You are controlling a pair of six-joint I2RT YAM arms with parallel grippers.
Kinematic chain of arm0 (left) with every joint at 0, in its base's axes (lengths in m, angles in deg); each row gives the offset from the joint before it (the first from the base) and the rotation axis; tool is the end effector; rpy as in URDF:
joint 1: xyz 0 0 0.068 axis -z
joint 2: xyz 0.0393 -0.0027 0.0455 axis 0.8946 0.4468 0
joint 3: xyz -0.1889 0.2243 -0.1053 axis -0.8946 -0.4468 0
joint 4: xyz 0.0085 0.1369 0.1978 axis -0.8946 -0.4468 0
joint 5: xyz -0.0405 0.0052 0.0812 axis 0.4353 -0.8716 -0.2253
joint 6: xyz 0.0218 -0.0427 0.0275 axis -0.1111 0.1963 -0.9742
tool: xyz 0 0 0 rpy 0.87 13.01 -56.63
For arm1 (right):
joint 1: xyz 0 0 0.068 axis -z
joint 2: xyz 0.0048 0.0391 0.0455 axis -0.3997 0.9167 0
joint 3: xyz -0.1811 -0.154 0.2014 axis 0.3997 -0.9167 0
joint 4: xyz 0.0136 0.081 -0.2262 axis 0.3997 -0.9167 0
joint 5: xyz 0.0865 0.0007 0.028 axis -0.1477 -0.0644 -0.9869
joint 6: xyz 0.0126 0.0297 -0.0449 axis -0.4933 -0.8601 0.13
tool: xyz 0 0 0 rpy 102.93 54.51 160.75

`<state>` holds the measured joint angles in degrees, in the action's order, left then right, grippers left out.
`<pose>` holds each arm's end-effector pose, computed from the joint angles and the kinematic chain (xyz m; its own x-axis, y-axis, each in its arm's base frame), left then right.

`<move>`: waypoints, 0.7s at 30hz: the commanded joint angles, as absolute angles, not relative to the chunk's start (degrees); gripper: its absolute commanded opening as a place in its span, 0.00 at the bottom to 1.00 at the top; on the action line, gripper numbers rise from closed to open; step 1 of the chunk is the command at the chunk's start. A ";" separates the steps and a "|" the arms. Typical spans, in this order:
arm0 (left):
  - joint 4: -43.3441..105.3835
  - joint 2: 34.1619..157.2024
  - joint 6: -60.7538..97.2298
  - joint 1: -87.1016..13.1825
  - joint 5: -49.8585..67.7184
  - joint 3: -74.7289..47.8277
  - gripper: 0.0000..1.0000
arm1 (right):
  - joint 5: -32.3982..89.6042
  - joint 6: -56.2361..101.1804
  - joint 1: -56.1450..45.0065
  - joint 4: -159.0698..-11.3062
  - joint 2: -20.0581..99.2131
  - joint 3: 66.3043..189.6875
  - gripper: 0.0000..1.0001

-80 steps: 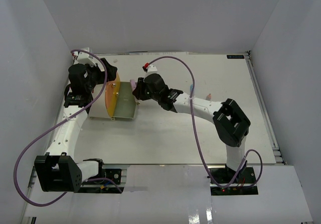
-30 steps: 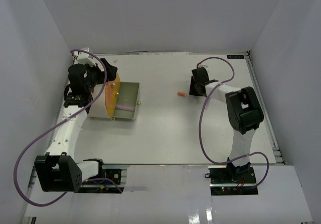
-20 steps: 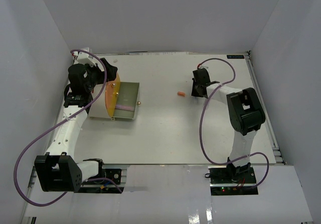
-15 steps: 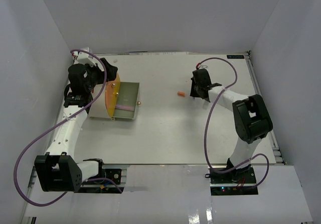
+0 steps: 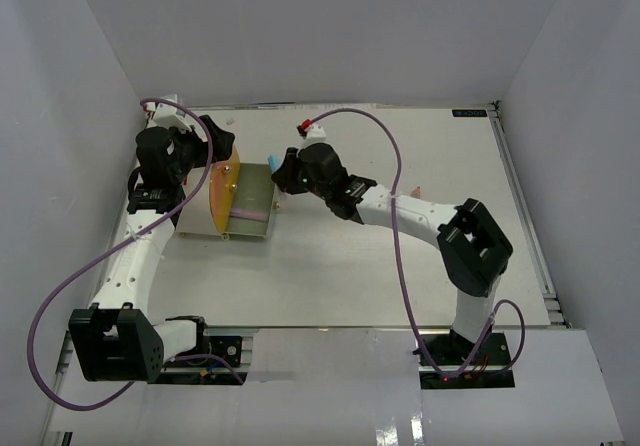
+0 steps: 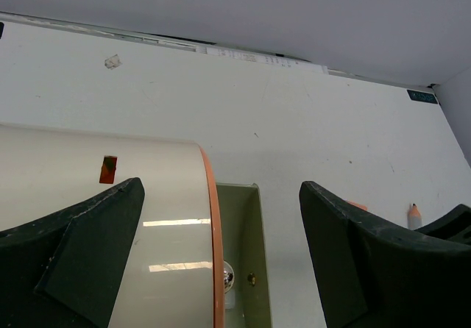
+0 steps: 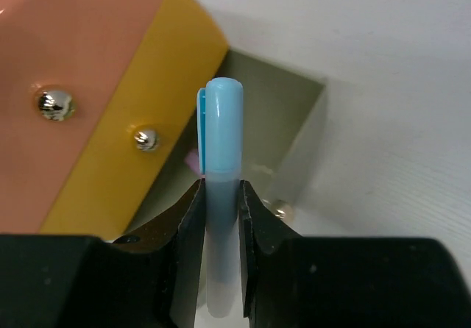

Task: Sort the stationery into containers
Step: Place the pen in the drawer.

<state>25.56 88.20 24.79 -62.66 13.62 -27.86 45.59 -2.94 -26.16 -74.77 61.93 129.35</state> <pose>0.2430 -0.0118 0.3889 -0.2942 -0.2993 -0.9077 0.1472 0.9242 -0.3524 0.2783 0.3189 0.3317 -0.5042 0.2189 -0.8354 -0.4531 0.7565 0.4716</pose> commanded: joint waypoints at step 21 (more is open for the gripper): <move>19.42 87.51 25.91 -63.02 14.99 -29.81 0.98 | 57.15 5.99 -26.90 -79.55 60.48 130.88 0.74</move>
<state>25.54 88.04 24.79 -62.66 13.66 -27.97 51.23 0.77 -30.64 -76.41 68.51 134.25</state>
